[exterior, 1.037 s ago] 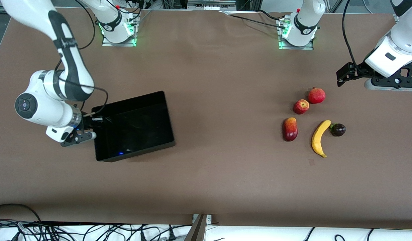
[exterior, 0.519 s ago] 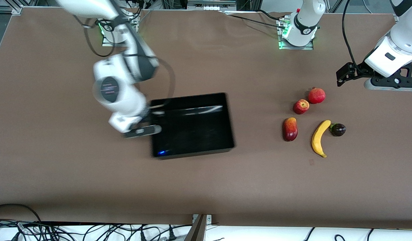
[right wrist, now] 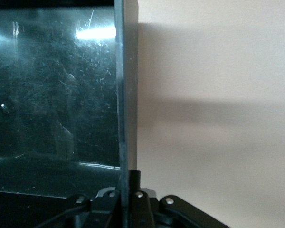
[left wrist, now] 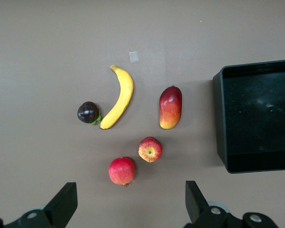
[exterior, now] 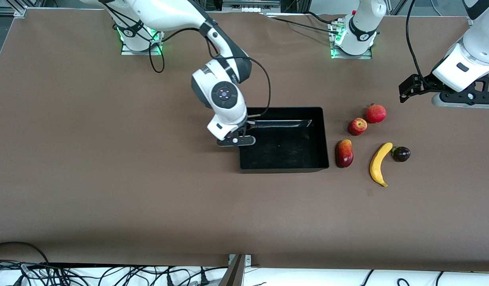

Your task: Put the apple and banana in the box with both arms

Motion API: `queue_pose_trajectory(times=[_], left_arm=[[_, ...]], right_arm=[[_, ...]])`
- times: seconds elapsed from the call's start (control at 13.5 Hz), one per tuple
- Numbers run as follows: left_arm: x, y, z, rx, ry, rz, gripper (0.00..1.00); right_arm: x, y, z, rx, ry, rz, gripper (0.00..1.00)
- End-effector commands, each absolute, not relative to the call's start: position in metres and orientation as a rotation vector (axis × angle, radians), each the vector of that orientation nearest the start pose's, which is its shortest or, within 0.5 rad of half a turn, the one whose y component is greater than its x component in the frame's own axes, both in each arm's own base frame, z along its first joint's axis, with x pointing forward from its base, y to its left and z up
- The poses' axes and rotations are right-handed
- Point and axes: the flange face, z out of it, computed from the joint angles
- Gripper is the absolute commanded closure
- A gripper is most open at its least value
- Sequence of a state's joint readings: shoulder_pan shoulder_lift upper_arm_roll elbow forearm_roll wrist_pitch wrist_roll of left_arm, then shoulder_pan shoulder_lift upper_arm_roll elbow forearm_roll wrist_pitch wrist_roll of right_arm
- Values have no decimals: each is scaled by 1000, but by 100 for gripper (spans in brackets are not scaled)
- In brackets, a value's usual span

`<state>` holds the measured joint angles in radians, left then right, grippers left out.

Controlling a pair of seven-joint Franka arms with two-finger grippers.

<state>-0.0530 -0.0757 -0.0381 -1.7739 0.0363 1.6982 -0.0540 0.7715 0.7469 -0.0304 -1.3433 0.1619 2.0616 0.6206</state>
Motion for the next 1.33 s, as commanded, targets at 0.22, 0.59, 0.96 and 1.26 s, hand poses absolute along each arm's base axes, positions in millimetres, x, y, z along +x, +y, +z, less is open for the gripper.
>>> queue_pose_trajectory(times=[0.22, 0.59, 0.96, 1.26], left_arm=[[538, -47, 586, -3120, 65, 7, 0], [538, -50, 585, -3120, 67, 14, 0], [538, -50, 586, -3120, 63, 12, 0], [538, -51, 585, -3120, 63, 14, 0]], right_arm=[[526, 528, 258, -3048, -84, 142, 100], [524, 530, 253, -3049, -92, 132, 58], [552, 498, 316, -3062, -42, 57, 0], [588, 416, 412, -3117, -118, 19, 0]])
